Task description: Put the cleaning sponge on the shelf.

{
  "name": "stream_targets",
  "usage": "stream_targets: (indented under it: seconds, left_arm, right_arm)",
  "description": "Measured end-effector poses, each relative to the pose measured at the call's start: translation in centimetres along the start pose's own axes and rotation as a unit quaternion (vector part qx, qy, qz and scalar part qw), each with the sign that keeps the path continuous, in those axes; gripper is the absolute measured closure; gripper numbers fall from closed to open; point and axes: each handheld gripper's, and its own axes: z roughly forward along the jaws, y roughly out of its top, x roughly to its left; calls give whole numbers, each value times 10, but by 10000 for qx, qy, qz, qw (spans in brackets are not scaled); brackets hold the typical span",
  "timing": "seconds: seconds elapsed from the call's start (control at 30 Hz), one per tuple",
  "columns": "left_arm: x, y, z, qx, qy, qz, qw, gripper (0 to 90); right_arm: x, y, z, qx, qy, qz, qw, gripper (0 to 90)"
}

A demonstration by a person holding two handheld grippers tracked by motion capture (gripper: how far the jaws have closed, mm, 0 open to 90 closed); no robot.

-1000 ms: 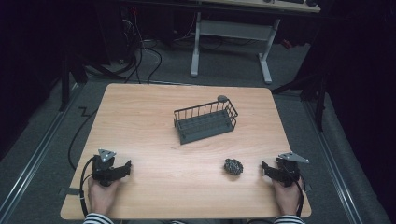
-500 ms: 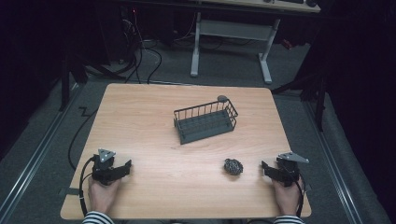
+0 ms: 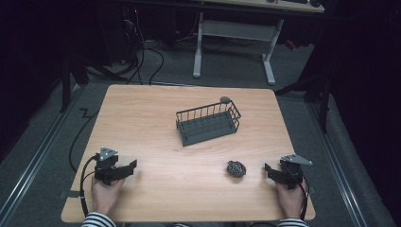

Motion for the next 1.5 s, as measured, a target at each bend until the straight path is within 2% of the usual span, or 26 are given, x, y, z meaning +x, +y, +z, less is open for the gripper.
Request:
stream_targets:
  seconds: [0.13,0.23,0.5,0.6,0.7,0.8,0.93,1.07,1.3,1.5]
  left_arm:
    - [-6,11,-1,29,-71,88,9999,217]
    - [-11,19,0,-51,-139,153,9998,214]
    - [-31,39,8,-11,-350,354,9988,207]
    - [-35,45,11,-37,-444,326,9985,205]
    - [-40,52,13,-15,-494,405,9980,204]
    - [-45,59,14,-16,-579,394,9975,202]
    - [-52,71,16,-13,-708,463,9964,200]
    - [-62,81,20,97,-711,672,9952,193]
    - [-75,104,26,119,-875,764,9932,190]
    - [-85,125,27,36,-949,851,9918,188]
  right_arm:
    - [0,0,0,1,0,-3,10000,308]
    - [0,0,0,-1,8,-8,10000,306]
    - [0,0,0,8,10,-9,10000,304]
    - [0,0,0,1,17,-47,10000,304]
    - [0,0,0,2,19,-45,10000,304]
    - [0,0,0,9,19,-18,10000,304]
    - [0,0,0,3,21,-40,10000,304]
    - [0,0,0,3,19,-43,10000,304]
    - [0,0,0,5,28,-41,10000,305]
    - [0,0,0,3,28,-41,10000,304]
